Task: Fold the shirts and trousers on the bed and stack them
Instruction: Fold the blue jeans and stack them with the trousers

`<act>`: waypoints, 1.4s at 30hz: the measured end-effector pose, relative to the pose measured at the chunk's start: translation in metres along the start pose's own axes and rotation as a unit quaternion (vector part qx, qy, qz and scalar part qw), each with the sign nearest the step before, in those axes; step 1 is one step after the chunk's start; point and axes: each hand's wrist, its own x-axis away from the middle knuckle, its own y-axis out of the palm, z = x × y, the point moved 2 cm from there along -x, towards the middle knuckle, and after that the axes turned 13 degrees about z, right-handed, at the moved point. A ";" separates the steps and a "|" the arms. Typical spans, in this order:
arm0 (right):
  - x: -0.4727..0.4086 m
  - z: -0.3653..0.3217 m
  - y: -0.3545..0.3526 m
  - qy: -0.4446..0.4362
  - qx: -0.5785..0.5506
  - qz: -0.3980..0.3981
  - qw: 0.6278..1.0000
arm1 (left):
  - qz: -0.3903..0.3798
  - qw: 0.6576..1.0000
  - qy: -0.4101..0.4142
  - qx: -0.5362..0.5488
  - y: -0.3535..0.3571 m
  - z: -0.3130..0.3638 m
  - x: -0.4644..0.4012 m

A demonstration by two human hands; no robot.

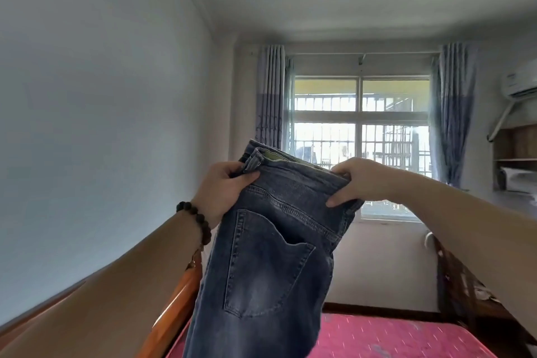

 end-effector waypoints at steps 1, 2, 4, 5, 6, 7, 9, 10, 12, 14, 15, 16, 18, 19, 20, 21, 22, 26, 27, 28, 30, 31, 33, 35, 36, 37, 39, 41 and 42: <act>0.009 0.003 -0.009 0.025 -0.080 0.028 0.996 | -0.002 1.000 -0.015 0.021 0.001 0.009 0.008; 0.016 0.005 -0.017 0.047 -0.157 0.073 0.984 | -0.002 0.999 -0.033 0.043 0.001 0.017 0.016; 0.029 0.005 -0.025 0.081 -0.307 0.178 0.931 | 0.010 0.994 -0.068 0.089 0.000 0.034 0.027; 0.035 0.007 -0.024 0.096 -0.386 0.206 0.894 | 0.024 0.990 -0.083 0.112 0.000 0.041 0.032; 0.043 0.008 -0.020 0.112 -0.458 0.199 0.859 | 0.040 0.985 -0.097 0.134 0.000 0.046 0.038; 0.051 0.009 -0.011 0.128 -0.511 0.151 0.836 | 0.053 0.981 -0.108 0.151 0.002 0.050 0.044; 0.073 0.008 0.006 0.141 -0.558 0.033 0.817 | 0.066 0.976 -0.124 0.165 0.008 0.055 0.057; 0.082 0.009 0.010 0.139 -0.566 0.017 0.812 | 0.067 0.975 -0.128 0.167 0.010 0.056 0.064; 0.093 0.013 0.009 0.140 -0.573 0.066 0.805 | 0.058 0.976 -0.121 0.173 0.010 0.055 0.074; 0.100 0.018 0.005 0.132 -0.579 0.115 0.796 | 0.026 0.976 -0.104 0.189 0.009 0.053 0.083; 0.103 0.020 0.004 0.123 -0.578 0.125 0.797 | 0.002 0.978 -0.096 0.186 0.011 0.051 0.087; 0.106 0.022 0.006 0.119 -0.574 0.128 0.800 | -0.023 0.981 -0.088 0.170 0.014 0.048 0.092; 0.113 0.028 0.012 0.127 -0.560 0.126 0.809 | -0.050 0.988 -0.074 0.123 0.022 0.041 0.104; 0.116 0.031 0.016 0.133 -0.553 0.122 0.814 | -0.048 0.990 -0.072 0.108 0.025 0.038 0.109; 0.120 0.034 0.019 0.140 -0.547 0.117 0.817 | -0.041 0.991 -0.075 0.102 0.028 0.035 0.113; 0.123 0.038 0.022 0.146 -0.542 0.112 0.820 | -0.036 0.991 -0.084 0.102 0.029 0.030 0.117; 0.127 0.041 0.024 0.149 -0.538 0.107 0.823 | -0.033 0.989 -0.098 0.106 0.029 0.025 0.122; 0.142 0.055 0.030 0.138 -0.542 0.082 0.825 | -0.043 0.984 -0.124 0.121 0.026 0.005 0.139; 0.147 0.058 0.032 0.133 -0.547 0.076 0.823 | -0.061 0.982 -0.118 0.131 0.025 0.001 0.144; 0.152 0.061 0.034 0.128 -0.549 0.068 0.823 | -0.079 0.979 -0.116 0.145 0.024 -0.003 0.148; 0.163 0.067 0.040 0.125 -0.545 0.059 0.827 | -0.095 0.973 -0.131 0.165 0.022 -0.012 0.157; 0.168 0.070 0.042 0.127 -0.541 0.057 0.829 | -0.098 0.971 -0.141 0.168 0.022 -0.016 0.162; 0.179 0.078 0.050 0.135 -0.538 0.051 0.830 | -0.118 0.967 -0.156 0.162 0.022 -0.024 0.172; 0.192 0.084 0.060 0.142 -0.535 0.034 0.832 | -0.136 0.963 -0.184 0.142 0.020 -0.028 0.185; 0.199 0.086 0.065 0.146 -0.532 0.020 0.834 | -0.140 0.962 -0.197 0.130 0.017 -0.030 0.191; 0.206 0.088 0.071 0.152 -0.527 0.005 0.836 | -0.146 0.961 -0.205 0.117 0.013 -0.033 0.194; 0.217 0.089 0.077 0.160 -0.517 -0.023 0.841 | -0.168 0.958 -0.211 0.093 0.007 -0.034 0.200; 0.220 0.085 0.073 0.152 -0.517 -0.041 0.842 | -0.184 0.954 -0.220 0.092 0.004 -0.030 0.200; 0.218 0.081 0.068 0.143 -0.521 -0.043 0.841 | -0.182 0.952 -0.226 0.096 0.003 -0.025 0.197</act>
